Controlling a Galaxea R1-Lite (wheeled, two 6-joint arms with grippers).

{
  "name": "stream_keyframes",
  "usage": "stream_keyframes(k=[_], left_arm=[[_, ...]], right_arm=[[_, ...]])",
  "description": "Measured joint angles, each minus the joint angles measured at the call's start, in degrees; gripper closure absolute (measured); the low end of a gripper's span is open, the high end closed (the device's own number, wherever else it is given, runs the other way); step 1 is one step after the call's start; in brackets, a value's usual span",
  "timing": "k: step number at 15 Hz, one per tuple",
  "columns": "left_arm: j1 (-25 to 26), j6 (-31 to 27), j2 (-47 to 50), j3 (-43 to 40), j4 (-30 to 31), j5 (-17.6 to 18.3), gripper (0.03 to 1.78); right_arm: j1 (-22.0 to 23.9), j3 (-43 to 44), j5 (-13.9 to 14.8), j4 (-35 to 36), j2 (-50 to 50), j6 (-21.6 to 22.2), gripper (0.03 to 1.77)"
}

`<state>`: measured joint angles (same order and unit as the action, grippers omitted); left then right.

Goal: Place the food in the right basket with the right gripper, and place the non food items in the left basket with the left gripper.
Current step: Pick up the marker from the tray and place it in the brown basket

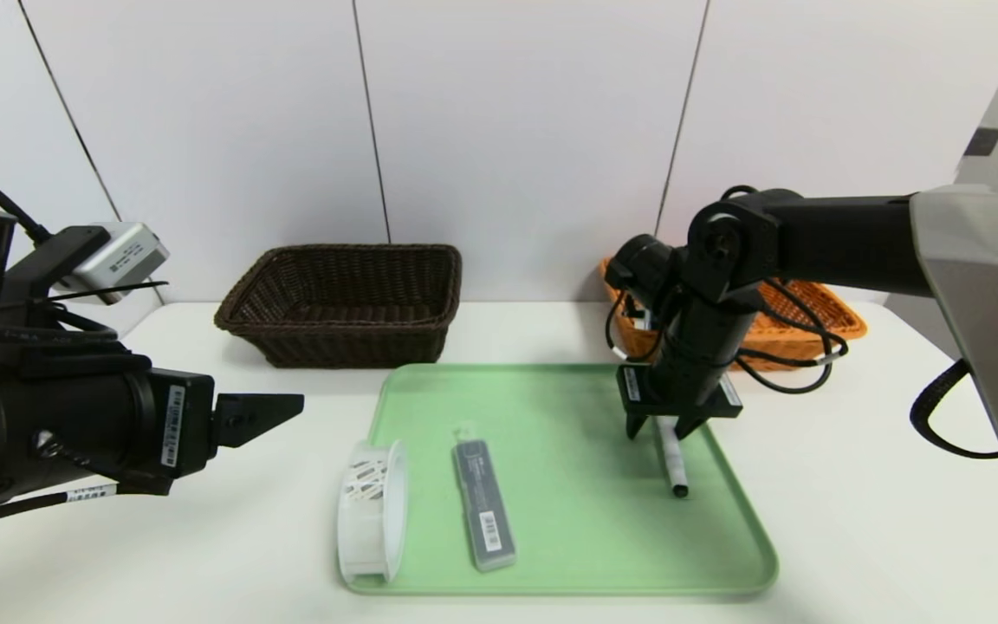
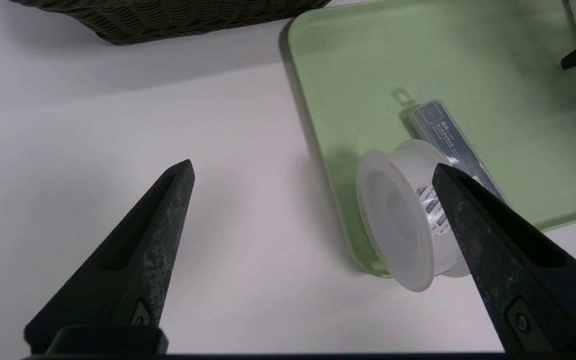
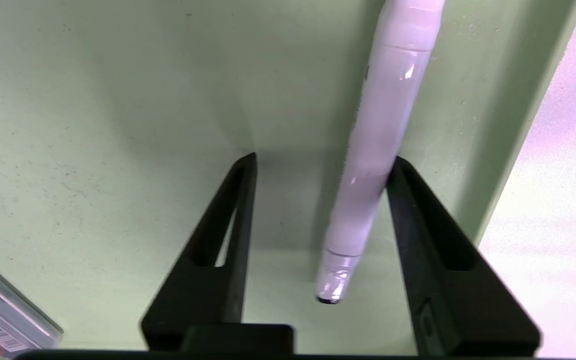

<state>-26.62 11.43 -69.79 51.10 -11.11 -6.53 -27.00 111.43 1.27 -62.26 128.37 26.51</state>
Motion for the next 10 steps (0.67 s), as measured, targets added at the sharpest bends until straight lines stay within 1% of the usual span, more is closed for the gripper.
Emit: stream_keyframes(k=[1,2,3,7,10], left_arm=[[0.00,-0.09,0.17,0.16,0.00,-0.02,0.12],[0.00,-0.09,0.39,0.40,-0.07,-0.05,0.12],[0.00,-0.13,0.56,0.61,-0.07,-0.10,0.12],[0.06,-0.17,0.80,1.67,-0.94,-0.22,0.12],[0.09,-0.13,0.69,1.56,-0.96,-0.13,0.12]], right_arm=[[-0.01,-0.02,0.05,-0.04,0.07,-0.04,1.11],[-0.06,-0.05,0.00,-0.01,0.13,-0.02,1.61],[-0.15,-0.07,-0.01,0.00,0.18,0.00,1.65],[-0.33,-0.09,-0.04,-0.06,0.22,-0.23,1.64],[-2.44,-0.16,-0.52,-0.20,-1.27,-0.78,1.64]])
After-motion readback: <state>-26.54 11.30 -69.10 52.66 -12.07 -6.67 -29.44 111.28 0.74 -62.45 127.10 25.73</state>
